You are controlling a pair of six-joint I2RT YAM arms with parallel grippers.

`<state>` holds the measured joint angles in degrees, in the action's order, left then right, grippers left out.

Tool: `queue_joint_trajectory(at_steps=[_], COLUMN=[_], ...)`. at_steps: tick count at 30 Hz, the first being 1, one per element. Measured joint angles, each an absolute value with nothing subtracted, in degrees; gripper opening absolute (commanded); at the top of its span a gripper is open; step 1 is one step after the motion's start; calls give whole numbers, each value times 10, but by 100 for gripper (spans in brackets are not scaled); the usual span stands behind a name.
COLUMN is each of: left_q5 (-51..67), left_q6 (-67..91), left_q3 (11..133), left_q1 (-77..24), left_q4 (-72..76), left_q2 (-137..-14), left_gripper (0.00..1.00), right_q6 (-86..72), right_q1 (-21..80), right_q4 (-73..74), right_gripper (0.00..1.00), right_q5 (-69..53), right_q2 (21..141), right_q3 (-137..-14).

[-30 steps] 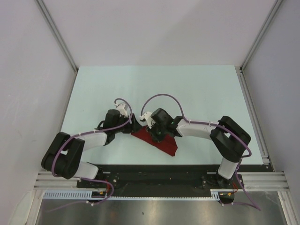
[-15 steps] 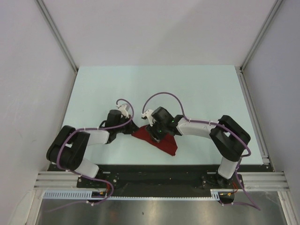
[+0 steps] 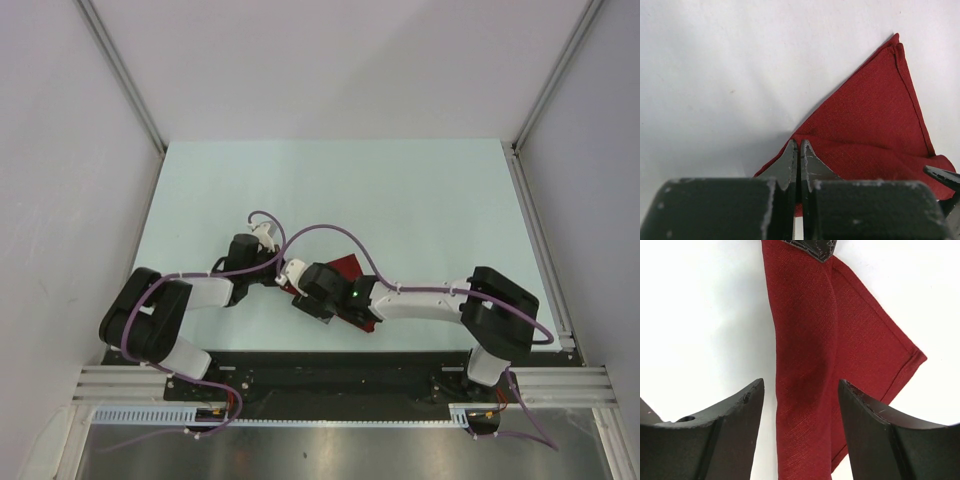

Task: Fold the napkin, place the utensils inside, and roll it up
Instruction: Roll the napkin with the utensil

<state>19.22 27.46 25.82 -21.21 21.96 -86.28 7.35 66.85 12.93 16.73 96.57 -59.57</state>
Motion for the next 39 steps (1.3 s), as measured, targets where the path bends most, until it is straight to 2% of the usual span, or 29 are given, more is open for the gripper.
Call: queue_joint_trajectory(at_steps=[8, 18, 25, 27, 28, 30, 31, 32, 34, 39], left_q5=[192, 192, 193, 193, 193, 193, 194, 193, 188, 163], left_q6=[275, 274, 274, 274, 273, 269, 269, 267, 266, 267], left_q3=[258, 259, 259, 259, 259, 259, 259, 259, 256, 229], left_q1=[-212, -212, -212, -212, -212, -212, -212, -212, -209, -186], left_q4=[219, 217, 217, 217, 217, 216, 215, 214, 211, 198], left_q2=[-863, -863, -863, -862, -862, -859, -854, -848, -826, -749], left_gripper=[0, 0, 0, 12, 31, 50, 57, 69, 78, 83], right_q6=[90, 91, 91, 91, 91, 93, 92, 91, 86, 63], right_q1=[674, 654, 627, 623, 622, 617, 613, 607, 589, 536], right_q4=[121, 104, 90, 88, 88, 87, 90, 94, 103, 109], right_gripper=[50, 49, 44, 39, 31, 24, 18, 15, 8, 0], right_q5=[166, 139, 102, 96, 95, 91, 87, 76, 42, -76], right_q2=[994, 1008, 1019, 1020, 1021, 1024, 1025, 1026, 1027, 1026], right_q3=[-595, -586, -582, -582, -582, -584, -587, -590, -598, -601])
